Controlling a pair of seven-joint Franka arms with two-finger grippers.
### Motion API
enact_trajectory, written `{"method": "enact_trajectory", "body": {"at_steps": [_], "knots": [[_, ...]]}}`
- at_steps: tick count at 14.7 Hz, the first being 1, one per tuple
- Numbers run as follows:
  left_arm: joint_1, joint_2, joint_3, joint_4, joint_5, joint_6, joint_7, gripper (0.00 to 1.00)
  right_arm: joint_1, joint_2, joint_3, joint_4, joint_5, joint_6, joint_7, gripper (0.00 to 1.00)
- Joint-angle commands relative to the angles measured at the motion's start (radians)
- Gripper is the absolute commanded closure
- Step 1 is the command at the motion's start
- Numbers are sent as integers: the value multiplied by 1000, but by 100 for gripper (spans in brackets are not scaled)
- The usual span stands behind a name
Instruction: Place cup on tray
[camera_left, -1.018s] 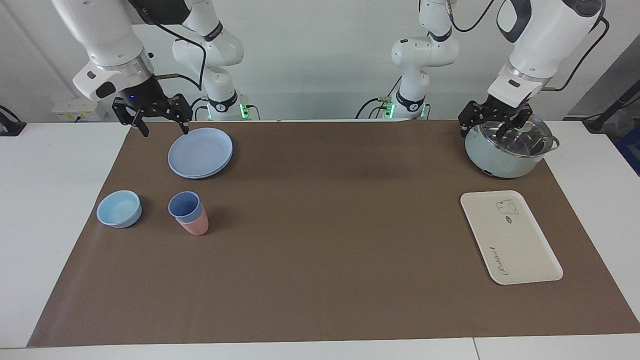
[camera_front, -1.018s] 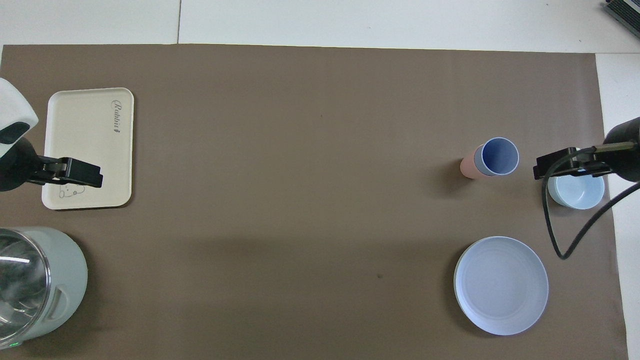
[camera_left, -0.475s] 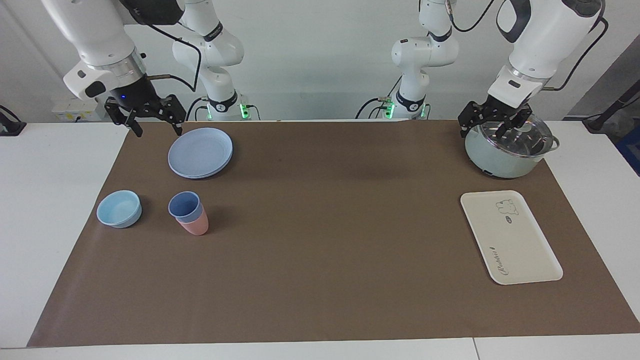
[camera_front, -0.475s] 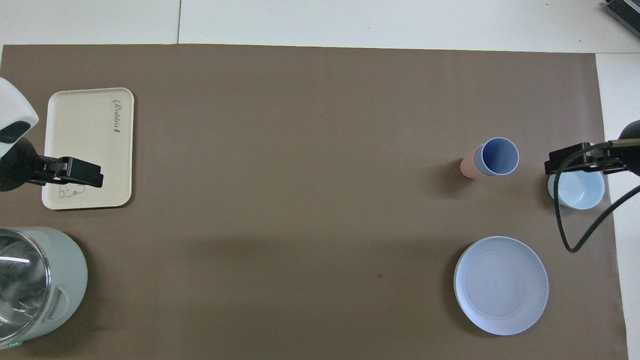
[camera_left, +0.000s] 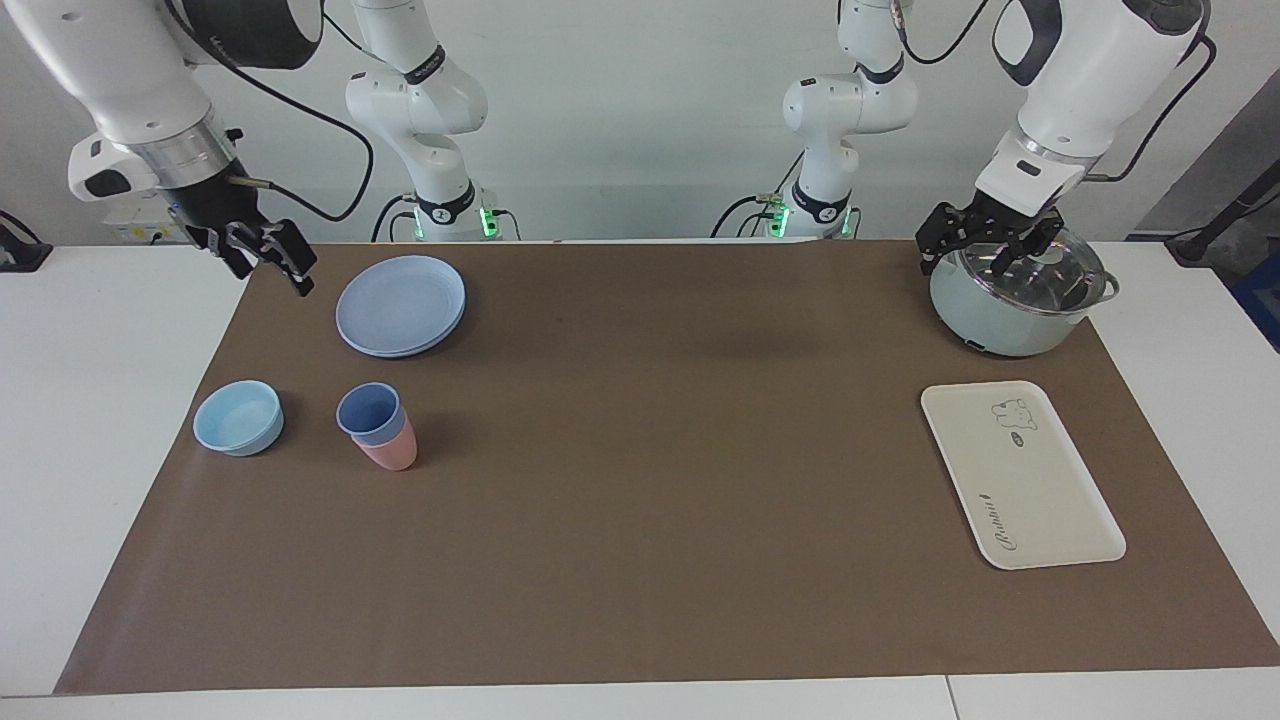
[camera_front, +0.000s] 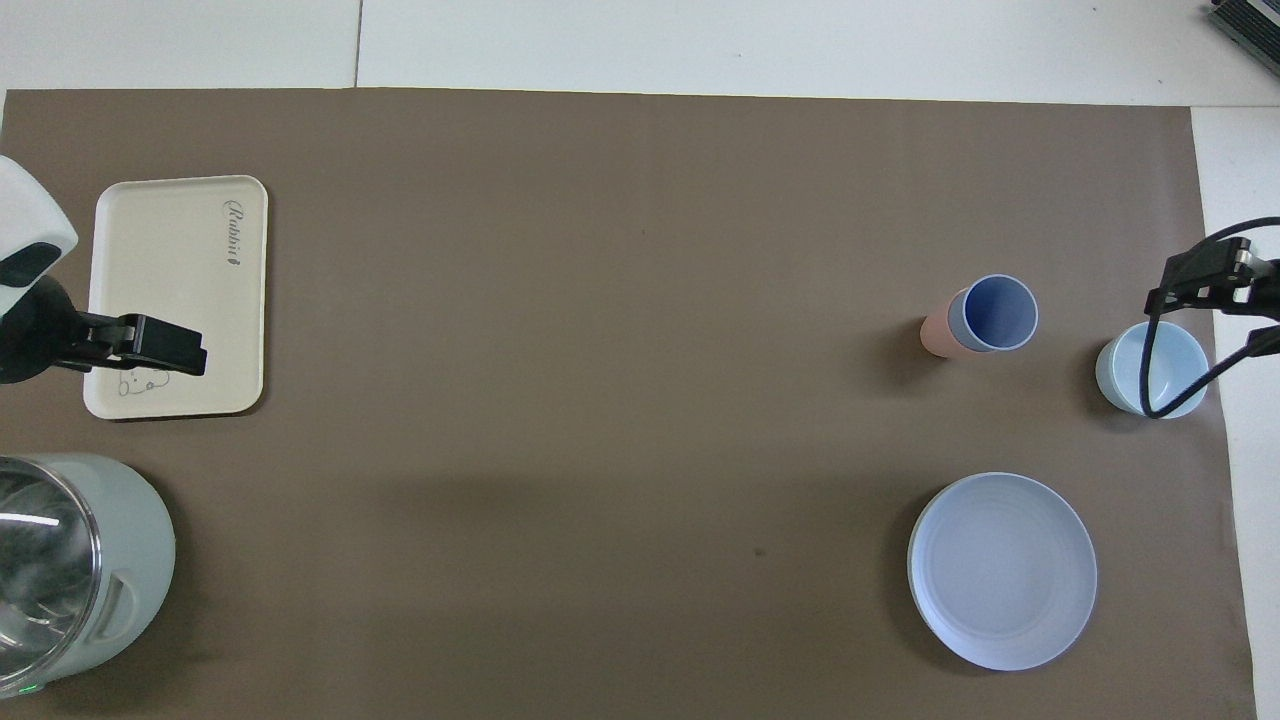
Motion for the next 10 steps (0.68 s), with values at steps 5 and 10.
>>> {"method": "enact_trajectory", "body": {"at_steps": [5, 10], "knots": [[4, -17, -3, -15, 5, -1, -10, 0, -106, 194, 7, 101, 128, 85, 344, 8], [6, -17, -3, -15, 5, -1, -10, 0, -183, 335, 7, 138, 298, 127, 528, 8]]}}
